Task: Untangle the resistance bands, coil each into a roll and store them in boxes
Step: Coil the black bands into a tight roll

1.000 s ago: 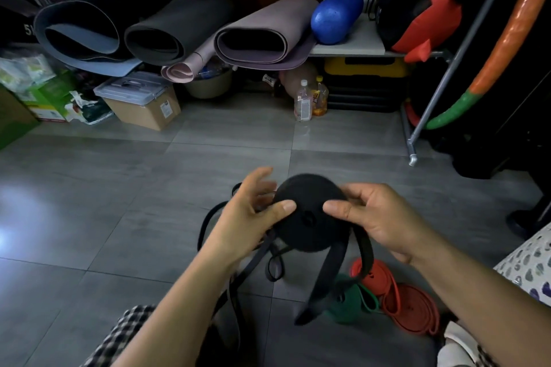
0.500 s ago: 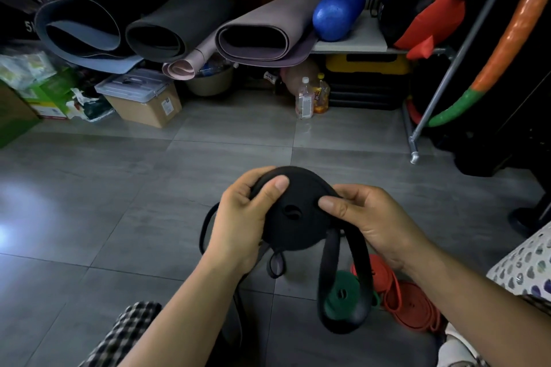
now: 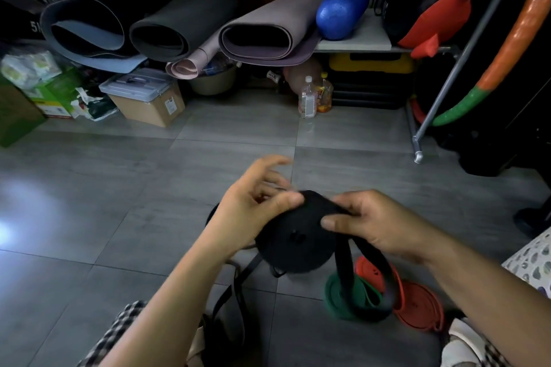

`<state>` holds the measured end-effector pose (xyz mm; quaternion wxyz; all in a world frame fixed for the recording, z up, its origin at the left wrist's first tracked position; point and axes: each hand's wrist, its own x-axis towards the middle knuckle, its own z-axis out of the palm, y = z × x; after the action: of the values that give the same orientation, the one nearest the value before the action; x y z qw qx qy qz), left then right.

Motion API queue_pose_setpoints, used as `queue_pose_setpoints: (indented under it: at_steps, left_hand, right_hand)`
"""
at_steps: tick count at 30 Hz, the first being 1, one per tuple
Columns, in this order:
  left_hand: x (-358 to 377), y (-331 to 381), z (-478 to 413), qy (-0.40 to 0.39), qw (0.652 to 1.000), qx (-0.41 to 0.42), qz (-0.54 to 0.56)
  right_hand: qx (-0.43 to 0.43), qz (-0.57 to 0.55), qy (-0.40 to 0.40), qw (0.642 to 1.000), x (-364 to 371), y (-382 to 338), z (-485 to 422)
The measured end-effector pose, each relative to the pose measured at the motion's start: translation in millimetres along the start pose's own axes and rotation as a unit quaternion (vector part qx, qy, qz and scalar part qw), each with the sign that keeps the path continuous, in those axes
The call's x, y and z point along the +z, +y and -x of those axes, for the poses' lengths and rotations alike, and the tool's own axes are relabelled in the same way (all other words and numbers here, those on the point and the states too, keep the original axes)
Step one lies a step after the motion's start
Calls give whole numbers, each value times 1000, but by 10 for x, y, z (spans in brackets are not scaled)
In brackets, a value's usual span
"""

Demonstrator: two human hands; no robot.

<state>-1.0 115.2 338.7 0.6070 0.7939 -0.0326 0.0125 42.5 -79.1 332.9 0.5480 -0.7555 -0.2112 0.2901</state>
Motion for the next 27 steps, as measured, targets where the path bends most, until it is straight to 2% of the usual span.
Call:
queue_pose_setpoints:
  at_steps: [1,2,3,6,8,10,14,17,21,22,25,27]
  left_hand:
    - [28,7,-4,-64,996,24,-54]
    - [83,-3,-2,-96,990,40,-94]
    - [137,-22,3,-86,990,43,-106]
    - [204,-72,4,2,995,36,-89]
    - [195,-77,15,33,996,31,-76]
    - [139,-55,16,68,997,19,-41]
    - [-109,23,27,162,985,13,56]
    - [-237,49,64,173,979,10,105]
    - [-285,22,92,192,976,0,108]
    - [-312,16,94,199,974,-2,107]
    - [-404,-41,98,232,969,-13,84]
    - [-446,-88,92,259,964,-21,63]
  right_hand:
    - [-1,40,-13,999,35,9,-6]
    - [0,53,-19,998,72,21,-15]
    - [0,44,-18,999,97,17,-24]
    - [20,-35,-27,999,82,27,-40]
    - [26,-61,-76,995,39,48,-41]
    - [49,-41,-117,991,-8,143,-34]
    - [128,78,-147,978,-140,341,47]
    - [107,114,-107,982,-68,406,60]
    - [105,84,-104,985,35,560,75]
    - [111,91,-82,986,20,589,88]
    - [125,33,47,990,-58,651,88]
    - [105,-73,144,981,-133,640,84]
